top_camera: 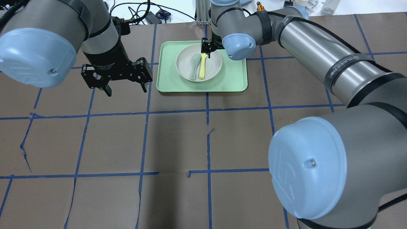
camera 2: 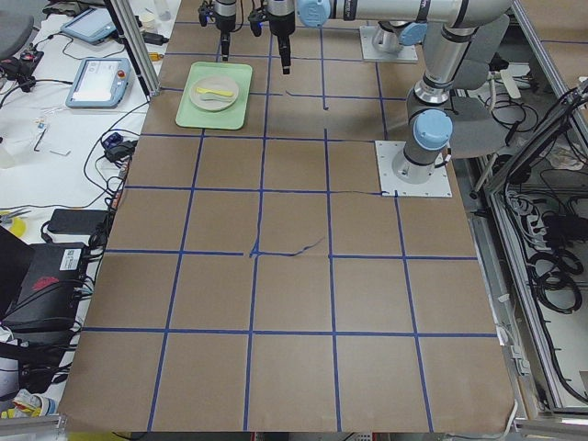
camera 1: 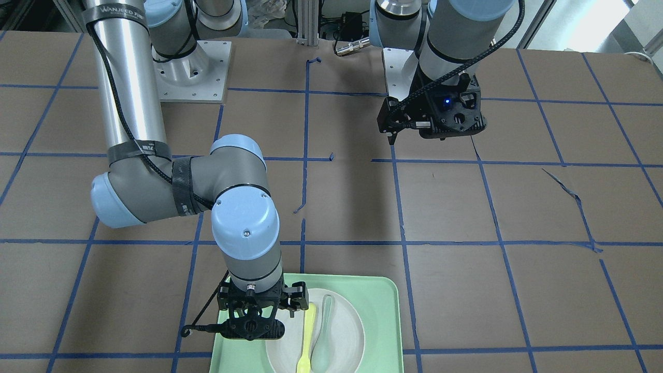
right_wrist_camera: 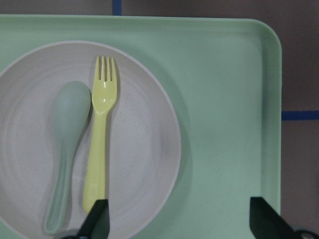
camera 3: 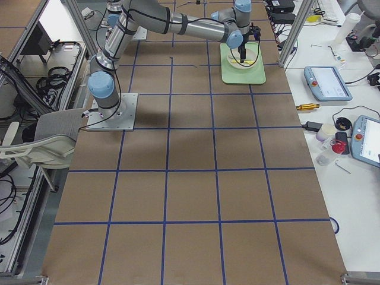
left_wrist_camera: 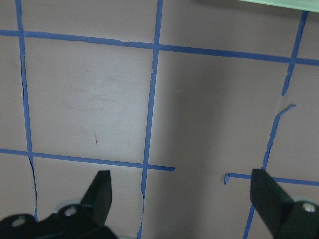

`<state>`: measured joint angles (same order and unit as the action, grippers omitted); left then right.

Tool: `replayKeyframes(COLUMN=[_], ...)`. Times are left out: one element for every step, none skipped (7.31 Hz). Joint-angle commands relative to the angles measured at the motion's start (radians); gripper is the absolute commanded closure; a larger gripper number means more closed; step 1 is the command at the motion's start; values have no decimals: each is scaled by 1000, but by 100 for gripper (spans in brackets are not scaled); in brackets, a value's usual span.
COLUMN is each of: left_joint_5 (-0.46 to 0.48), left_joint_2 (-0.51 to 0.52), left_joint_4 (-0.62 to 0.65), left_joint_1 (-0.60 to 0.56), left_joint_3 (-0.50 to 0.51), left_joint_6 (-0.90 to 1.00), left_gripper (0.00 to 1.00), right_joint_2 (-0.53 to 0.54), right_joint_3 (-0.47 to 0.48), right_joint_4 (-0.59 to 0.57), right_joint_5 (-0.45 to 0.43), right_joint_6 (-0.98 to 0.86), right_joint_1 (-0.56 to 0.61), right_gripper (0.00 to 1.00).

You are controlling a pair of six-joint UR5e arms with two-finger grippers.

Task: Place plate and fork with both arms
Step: 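Reach the right gripper over the plate above the yellow fork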

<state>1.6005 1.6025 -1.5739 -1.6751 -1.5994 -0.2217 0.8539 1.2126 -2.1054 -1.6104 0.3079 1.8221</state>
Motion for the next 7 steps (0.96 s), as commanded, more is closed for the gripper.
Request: replayKeyframes(left_joint_5=[3,4,3,2,2,4,4], left_joint_2=[-3,-4,-4,-4,-4,-4,-4], left_joint_4=[-2,-2,-2,-2,-2,-2,-2], left_joint_1=[0,0,0,0,0,0,0], left_joint_3=[-2,-1,-1,-2,-2,-1,-1], left_joint_6=[-1,-1,1,-1,-1,-2,-4], left_gripper=[0,0,0,0,0,0,0], right_joint_2=[-90,-131,-147,-150,-151,-148,-144], right_joint_3=[-68,-108,-117,-113,-108,-79,-53], right_joint_4=[-10,-13,-16,-16,-16,-16,-16], right_joint_5=[1,1,1,1,4,13,15], right_joint_6=[169,204,209,211,211,211,209], right_joint_1=[28,40,46,49,52,54,54], right_gripper=[0,0,0,0,11,29,37])
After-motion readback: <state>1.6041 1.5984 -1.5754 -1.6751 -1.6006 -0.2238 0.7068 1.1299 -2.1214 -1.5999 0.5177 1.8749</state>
